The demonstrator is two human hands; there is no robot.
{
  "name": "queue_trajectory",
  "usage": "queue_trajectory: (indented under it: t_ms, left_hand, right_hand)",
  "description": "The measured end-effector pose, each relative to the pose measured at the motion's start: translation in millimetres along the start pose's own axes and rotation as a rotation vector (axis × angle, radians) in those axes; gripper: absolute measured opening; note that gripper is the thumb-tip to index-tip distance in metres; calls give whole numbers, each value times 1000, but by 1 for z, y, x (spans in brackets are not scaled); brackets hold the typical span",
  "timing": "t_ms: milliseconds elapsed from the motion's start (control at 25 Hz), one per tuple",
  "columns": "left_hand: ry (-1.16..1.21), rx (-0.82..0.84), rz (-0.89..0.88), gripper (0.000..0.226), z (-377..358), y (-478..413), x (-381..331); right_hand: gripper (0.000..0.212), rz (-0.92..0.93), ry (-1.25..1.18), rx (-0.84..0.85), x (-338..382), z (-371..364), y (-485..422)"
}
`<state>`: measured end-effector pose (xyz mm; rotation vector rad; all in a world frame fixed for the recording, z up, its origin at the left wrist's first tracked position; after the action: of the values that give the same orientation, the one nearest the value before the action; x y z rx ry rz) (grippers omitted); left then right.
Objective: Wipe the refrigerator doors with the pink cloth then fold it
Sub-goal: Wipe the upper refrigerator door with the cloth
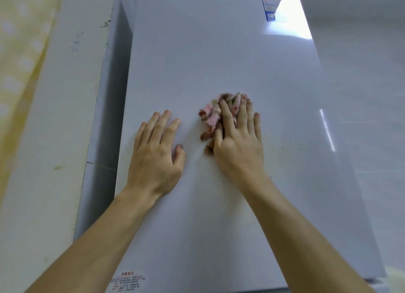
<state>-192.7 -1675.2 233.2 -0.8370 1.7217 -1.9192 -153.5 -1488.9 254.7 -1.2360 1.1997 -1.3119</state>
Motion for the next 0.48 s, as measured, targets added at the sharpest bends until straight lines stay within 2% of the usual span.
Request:
queue_trajectory:
  t_ms: [200,480]
  left_hand:
    - [10,11,-3,65,-6,32,-12]
    - [-12,-46,4,64,-17,41,-15]
  right_hand:
    - [62,-23,56,-60,-14,-6,101]
    - [66,-117,-96,-56,18,-9,31]
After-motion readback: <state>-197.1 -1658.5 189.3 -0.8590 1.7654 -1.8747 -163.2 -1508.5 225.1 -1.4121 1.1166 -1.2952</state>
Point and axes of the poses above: each hand's wrist, its own y-axis away from the middle knuckle, its own z-axis out of the back of the hand, x = y × z, the point moved 1 cm from there along -y, towards the middle knuckle, and after that the axes turned 12 degrees about y, right-handed, at the moved point
